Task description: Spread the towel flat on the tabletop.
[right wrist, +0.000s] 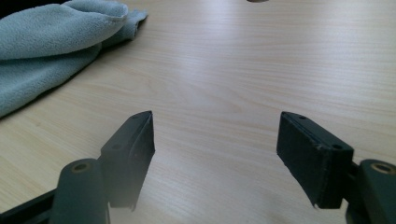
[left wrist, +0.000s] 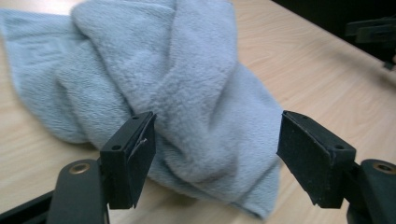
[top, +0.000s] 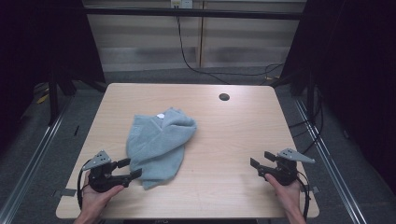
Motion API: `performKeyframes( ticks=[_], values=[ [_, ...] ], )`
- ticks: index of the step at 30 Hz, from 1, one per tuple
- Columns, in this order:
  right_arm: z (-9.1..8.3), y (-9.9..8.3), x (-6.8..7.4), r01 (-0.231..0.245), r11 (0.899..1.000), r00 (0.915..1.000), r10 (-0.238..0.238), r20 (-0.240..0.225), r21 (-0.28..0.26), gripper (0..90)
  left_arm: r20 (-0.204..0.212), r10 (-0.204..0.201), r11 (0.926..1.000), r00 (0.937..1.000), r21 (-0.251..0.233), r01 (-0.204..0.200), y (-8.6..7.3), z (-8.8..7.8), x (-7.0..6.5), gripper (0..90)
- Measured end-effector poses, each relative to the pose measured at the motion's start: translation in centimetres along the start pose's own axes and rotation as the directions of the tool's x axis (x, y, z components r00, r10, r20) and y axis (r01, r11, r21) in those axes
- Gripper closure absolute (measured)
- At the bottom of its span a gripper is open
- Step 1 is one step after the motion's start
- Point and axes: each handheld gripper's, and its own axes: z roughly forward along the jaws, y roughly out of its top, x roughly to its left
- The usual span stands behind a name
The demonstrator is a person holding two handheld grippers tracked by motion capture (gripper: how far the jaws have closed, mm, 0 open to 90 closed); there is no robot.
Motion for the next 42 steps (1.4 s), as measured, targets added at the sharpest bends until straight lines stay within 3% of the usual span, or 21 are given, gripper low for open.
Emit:
performKeyframes(
  ticks=[3, 8, 14, 18, 23, 25, 27, 31, 33, 37, 39, 42],
  values=[
    [0.2, 0.3, 0.2, 0.000, 1.000, 0.9994, 0.001, -0.034, 0.014, 31.0, -0.013, 0.025, 0.9995, 0.9996, 0.018, -0.025, 0.1, 0.3, -0.4, 28.1],
    [0.8, 0.8, 1.4, 0.032, 0.998, 0.9947, -0.027, -0.099, 0.052, 32.1, -0.002, -0.001, 0.9998, 1.0000, 0.018, 0.001, 0.3, 0.5, -0.1, 34.1],
    [1.6, 0.9, 3.1, 0.091, 0.991, 0.9805, -0.072, -0.183, 0.102, 34.7, 0.007, 0.006, 0.9999, 1.0000, 0.010, -0.006, 0.5, 0.1, -0.1, 40.7],
    [1.4, 1.2, 4.0, 0.108, 0.990, 0.9733, -0.086, -0.213, 0.092, 37.9, 0.003, 0.011, 0.9999, 0.9999, -0.001, -0.011, 0.8, -0.2, -0.1, 44.8],
    [2.8, 2.3, 5.5, 0.147, 0.982, 0.9507, -0.106, -0.291, 0.122, 40.0, -0.003, -0.004, 1.0000, 1.0000, -0.002, 0.004, 2.0, 0.5, 0.7, 49.5],
    [3.8, 2.8, 5.9, 0.160, 0.978, 0.9435, -0.112, -0.312, 0.133, 39.8, 0.009, 0.017, 0.9997, 0.9998, 0.015, -0.017, 2.7, 1.1, 1.0, 50.3],
    [4.9, 3.5, 6.5, 0.167, 0.977, 0.9372, -0.115, -0.329, 0.135, 39.7, -0.013, 0.042, 0.9987, 0.9990, 0.028, -0.042, 3.4, 1.7, 1.2, 51.0],
    [6.8, 4.8, 7.9, 0.189, 0.975, 0.9217, -0.135, -0.364, 0.118, 40.1, -0.034, 0.009, 0.9999, 0.9994, -0.012, -0.010, 4.7, 2.4, 1.9, 47.5],
    [7.5, 5.2, 8.6, 0.203, 0.972, 0.9143, -0.144, -0.379, 0.120, 40.2, -0.016, -0.012, 0.9987, 0.9998, -0.050, 0.011, 4.9, 2.4, 2.1, 47.1],
    [9.0, 5.8, 9.7, 0.228, 0.967, 0.9003, -0.165, -0.403, 0.115, 40.8, -0.040, 0.017, 0.9994, 0.9991, 0.030, -0.015, 4.1, 3.9, 2.9, 55.2],
    [10.1, 6.0, 10.1, 0.235, 0.965, 0.8960, -0.167, -0.411, 0.120, 40.2, -0.012, 0.010, 0.9960, 0.9999, 0.089, -0.008, 3.0, 5.3, 3.5, 58.2],
    [11.3, 5.8, 10.6, 0.243, 0.959, 0.8963, -0.166, -0.411, 0.144, 36.7, 0.033, 0.016, 0.9952, 0.9993, 0.096, -0.019, 2.1, 6.2, 3.5, 58.3]
  ],
)
